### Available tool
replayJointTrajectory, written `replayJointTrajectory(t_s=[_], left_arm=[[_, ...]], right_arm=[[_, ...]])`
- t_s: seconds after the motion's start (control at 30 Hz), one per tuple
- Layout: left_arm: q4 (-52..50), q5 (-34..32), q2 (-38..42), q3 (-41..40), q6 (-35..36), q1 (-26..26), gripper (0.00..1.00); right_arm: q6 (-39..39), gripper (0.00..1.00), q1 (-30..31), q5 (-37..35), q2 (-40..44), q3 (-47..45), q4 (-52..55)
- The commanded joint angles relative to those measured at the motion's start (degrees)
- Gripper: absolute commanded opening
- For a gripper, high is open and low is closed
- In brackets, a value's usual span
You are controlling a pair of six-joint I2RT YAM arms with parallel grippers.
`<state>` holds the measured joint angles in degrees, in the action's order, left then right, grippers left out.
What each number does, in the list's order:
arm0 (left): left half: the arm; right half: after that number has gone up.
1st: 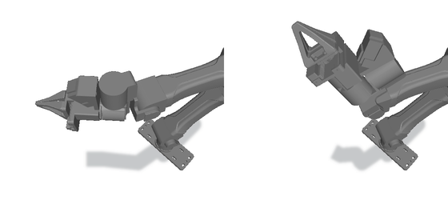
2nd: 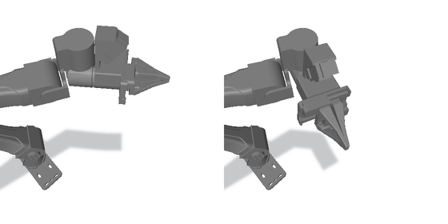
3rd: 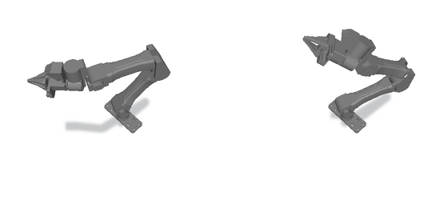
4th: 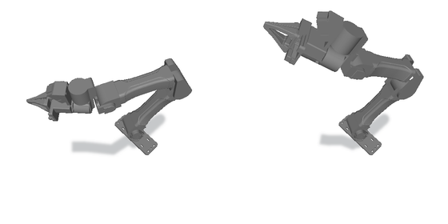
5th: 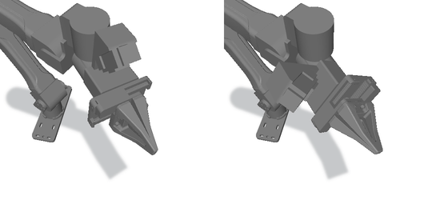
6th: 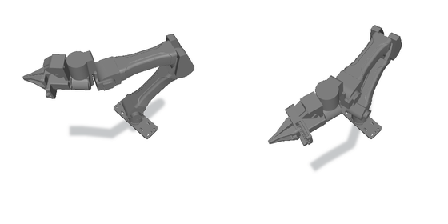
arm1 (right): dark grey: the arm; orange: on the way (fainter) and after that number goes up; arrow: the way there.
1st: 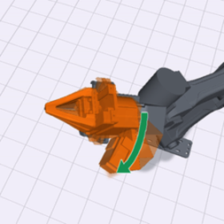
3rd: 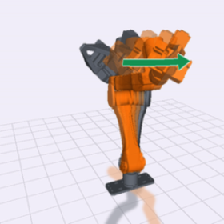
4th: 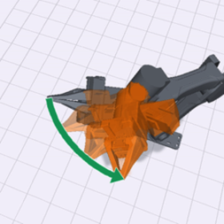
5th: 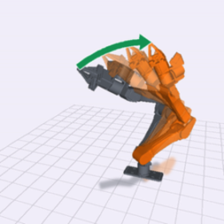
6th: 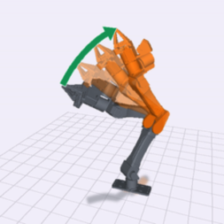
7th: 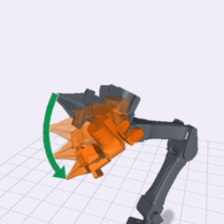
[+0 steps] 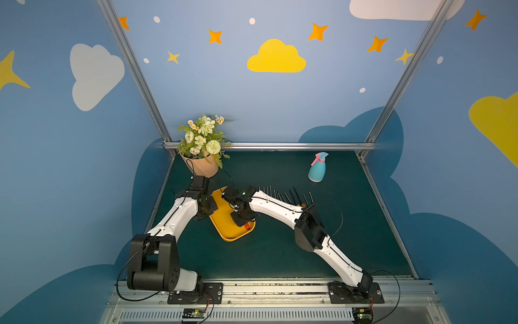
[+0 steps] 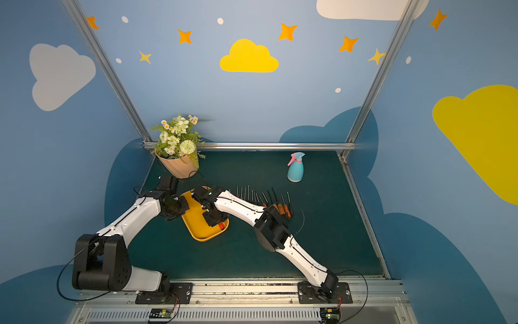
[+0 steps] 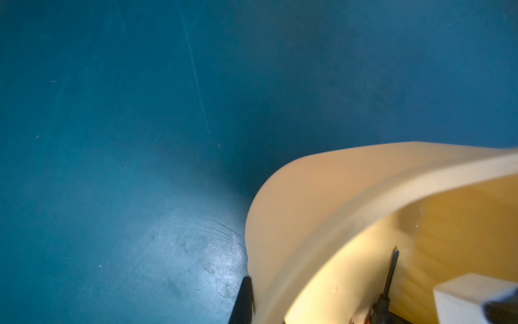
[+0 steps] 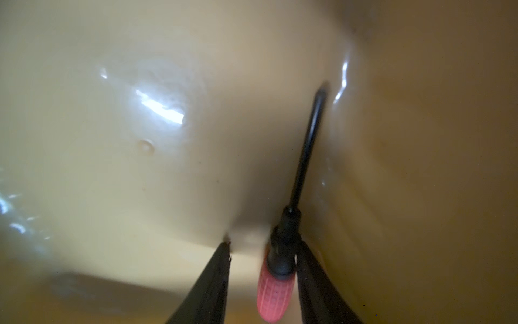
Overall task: Take out the screwdriver from the storage box
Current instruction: Pick up the screwdriver from the storage box.
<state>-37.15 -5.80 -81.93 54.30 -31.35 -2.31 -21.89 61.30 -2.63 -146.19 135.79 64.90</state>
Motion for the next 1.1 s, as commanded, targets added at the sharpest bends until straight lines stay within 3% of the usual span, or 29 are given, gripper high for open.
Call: replayJointTrajectory(t_s=[0.0, 0.13, 0.5, 0.83, 1.07], left_arm=[[-1.2, -0.9, -0.1, 0.7, 2.3, 0.3, 0.02], [-1.5, -1.2, -0.6, 1.1, 2.2, 0.3, 0.03], [-1.4, -1.4, -1.1, 1.2, 2.3, 0.4, 0.03], [-1.2, -2.2, -2.7, 1.2, 2.6, 0.5, 0.03], [-0.7, -2.2, -3.5, 1.0, 3.3, 1.0, 0.02]], right_arm=[[-0.4, 0.42, -1.2, -3.8, -3.8, -0.2, 4.6], [0.3, 0.38, -1.7, 1.0, -4.8, 0.4, 4.7], [2.0, 0.00, -2.7, 6.0, 0.5, -2.6, 2.9], [3.4, 0.00, -3.9, 4.4, 13.4, -6.8, -6.8], [4.2, 0.00, -9.1, 6.4, 18.9, -7.1, -11.1]])
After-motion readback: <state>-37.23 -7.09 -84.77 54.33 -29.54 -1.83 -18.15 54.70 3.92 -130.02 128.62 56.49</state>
